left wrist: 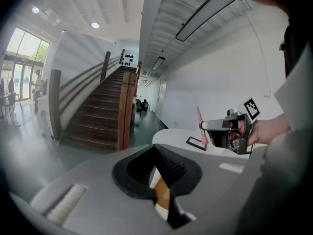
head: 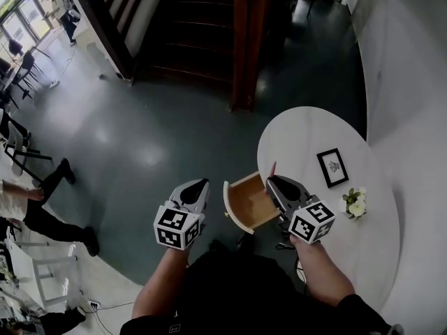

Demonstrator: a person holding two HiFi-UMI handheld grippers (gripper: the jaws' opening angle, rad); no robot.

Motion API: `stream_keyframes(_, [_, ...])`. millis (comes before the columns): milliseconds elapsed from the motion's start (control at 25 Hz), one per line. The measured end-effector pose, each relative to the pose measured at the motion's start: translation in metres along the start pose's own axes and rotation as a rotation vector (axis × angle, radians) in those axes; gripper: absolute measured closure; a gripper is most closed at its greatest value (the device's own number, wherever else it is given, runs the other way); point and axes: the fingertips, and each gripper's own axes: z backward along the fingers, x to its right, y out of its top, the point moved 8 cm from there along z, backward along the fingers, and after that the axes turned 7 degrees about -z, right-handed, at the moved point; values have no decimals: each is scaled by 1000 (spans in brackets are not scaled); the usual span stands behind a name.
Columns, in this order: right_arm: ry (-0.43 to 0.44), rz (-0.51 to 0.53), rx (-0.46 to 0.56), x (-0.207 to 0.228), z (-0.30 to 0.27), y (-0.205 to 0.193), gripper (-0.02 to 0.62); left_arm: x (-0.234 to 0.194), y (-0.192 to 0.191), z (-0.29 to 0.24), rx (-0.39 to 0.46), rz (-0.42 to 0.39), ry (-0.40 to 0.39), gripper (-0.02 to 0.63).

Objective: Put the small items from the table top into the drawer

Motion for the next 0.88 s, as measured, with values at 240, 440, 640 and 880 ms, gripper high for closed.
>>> stream_keyframes(240, [-53,-3,-52,7,-7,-13,541,-5,-9,-17,6,25,-53,595])
stream_keyframes(440, [-112,18,-122,-7,-32,-32,541,-27,-29,-17,0,53,-118,595])
stream_keyframes(640, [-160,33,-185,-19,-47,-61,541,-41,-52,-20,-19,47,-190,595])
stream_keyframes(880, [-180,44,-271,-4,-59,-90,541,-34,-72,-36,-58,68,-220,595])
